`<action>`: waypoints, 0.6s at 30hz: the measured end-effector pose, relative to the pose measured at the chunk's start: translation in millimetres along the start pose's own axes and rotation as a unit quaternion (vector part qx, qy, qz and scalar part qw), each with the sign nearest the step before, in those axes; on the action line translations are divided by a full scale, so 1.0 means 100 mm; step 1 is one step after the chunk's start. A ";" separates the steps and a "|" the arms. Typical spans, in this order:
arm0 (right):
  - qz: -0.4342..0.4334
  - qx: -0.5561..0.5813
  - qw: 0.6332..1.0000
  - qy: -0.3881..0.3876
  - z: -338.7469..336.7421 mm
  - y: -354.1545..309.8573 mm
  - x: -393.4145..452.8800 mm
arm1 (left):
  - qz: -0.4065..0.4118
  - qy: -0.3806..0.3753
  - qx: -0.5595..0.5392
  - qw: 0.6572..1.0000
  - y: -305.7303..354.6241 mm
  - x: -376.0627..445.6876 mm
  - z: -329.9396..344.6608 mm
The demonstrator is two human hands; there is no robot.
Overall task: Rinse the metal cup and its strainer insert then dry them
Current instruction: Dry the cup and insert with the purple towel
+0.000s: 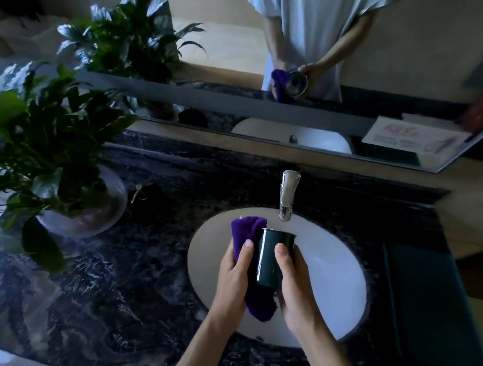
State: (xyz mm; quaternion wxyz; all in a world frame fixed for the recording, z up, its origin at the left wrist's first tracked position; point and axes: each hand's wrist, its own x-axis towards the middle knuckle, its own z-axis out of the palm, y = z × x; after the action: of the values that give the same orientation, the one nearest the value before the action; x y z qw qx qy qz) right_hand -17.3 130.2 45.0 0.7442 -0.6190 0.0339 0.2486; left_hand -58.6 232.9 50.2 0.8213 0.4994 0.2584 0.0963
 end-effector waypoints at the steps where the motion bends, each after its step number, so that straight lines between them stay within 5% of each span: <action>1: -0.009 -0.009 1.000 0.013 -0.02 -0.01 -0.01 | 0.005 -0.005 0.019 1.000 0.00 0.01 0.03; 9: -0.086 -0.088 0.986 0.112 -0.18 -0.23 0.10 | 0.042 -0.089 0.109 0.989 -0.07 -0.24 0.25; 18: -0.055 -0.080 0.995 0.025 -0.18 -0.24 -0.04 | -0.060 -0.033 0.021 0.997 0.17 0.03 0.29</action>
State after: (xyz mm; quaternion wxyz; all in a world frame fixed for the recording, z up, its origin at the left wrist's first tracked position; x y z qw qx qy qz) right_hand -6.6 109.5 64.3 0.7042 -0.6831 -0.0020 0.1936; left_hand -38.8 219.7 74.5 0.8229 0.5032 0.2629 0.0247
